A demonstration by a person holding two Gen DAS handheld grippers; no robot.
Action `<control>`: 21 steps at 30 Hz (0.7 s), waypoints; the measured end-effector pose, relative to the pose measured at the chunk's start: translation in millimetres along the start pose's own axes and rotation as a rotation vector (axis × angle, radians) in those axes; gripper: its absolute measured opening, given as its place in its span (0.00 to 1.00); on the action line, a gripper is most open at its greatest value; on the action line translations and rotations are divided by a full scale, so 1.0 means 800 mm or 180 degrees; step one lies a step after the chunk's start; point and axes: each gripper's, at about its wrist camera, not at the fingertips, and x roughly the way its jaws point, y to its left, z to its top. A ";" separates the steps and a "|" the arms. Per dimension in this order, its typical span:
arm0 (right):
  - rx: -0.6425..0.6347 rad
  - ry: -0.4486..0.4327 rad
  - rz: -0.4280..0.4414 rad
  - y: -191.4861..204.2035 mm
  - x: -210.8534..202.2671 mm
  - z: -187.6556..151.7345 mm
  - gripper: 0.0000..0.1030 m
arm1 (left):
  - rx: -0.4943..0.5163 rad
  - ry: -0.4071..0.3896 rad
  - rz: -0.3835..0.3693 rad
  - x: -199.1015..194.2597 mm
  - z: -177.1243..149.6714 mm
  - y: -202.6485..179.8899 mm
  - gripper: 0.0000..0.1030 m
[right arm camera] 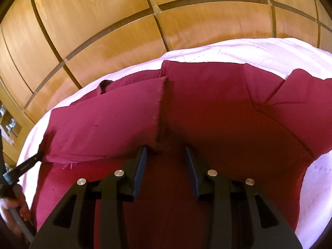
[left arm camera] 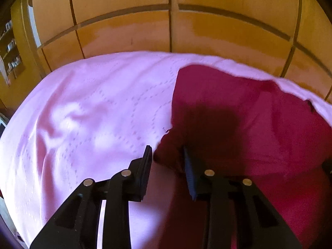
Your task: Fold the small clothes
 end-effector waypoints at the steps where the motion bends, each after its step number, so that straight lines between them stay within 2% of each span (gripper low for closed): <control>1: -0.0005 0.0001 -0.0007 0.000 0.000 0.000 0.36 | 0.0057 -0.0001 0.0064 0.003 -0.002 -0.003 0.41; 2: -0.0006 0.0000 -0.0011 0.000 0.001 0.001 0.36 | 0.0078 -0.0013 0.0137 0.005 0.001 -0.008 0.46; 4: 0.0011 -0.0003 0.0010 -0.001 0.001 0.001 0.36 | 0.0152 -0.0035 0.0354 0.004 0.004 -0.018 0.70; 7: 0.0036 -0.0013 0.0036 -0.003 0.000 0.000 0.36 | 0.0242 -0.0177 0.0526 -0.017 0.002 -0.031 0.85; 11: 0.0063 -0.0033 0.0071 -0.005 -0.001 -0.001 0.36 | 0.0158 -0.0539 0.0412 -0.064 -0.007 -0.047 0.94; 13: 0.0089 -0.0072 0.0084 -0.007 -0.005 -0.002 0.36 | 0.0187 -0.0615 0.0329 -0.075 -0.015 -0.059 0.97; 14: 0.0105 -0.0110 0.0088 -0.008 -0.008 -0.002 0.37 | 0.0228 -0.0580 0.0278 -0.075 -0.021 -0.063 0.97; 16: 0.0191 -0.0303 0.0093 -0.014 -0.024 -0.004 0.57 | 0.0401 -0.0407 0.0254 -0.060 -0.032 -0.076 0.98; 17: 0.0262 -0.0426 0.0098 -0.019 -0.034 -0.005 0.61 | 0.0472 -0.0320 0.0260 -0.047 -0.034 -0.078 0.98; 19: 0.0423 -0.0556 0.0111 -0.032 -0.048 -0.006 0.65 | 0.0556 -0.0030 0.0231 -0.022 -0.039 -0.081 0.98; 21: 0.0637 -0.0539 0.0118 -0.052 -0.057 -0.008 0.65 | 0.0432 0.0042 0.0101 -0.021 -0.036 -0.072 0.98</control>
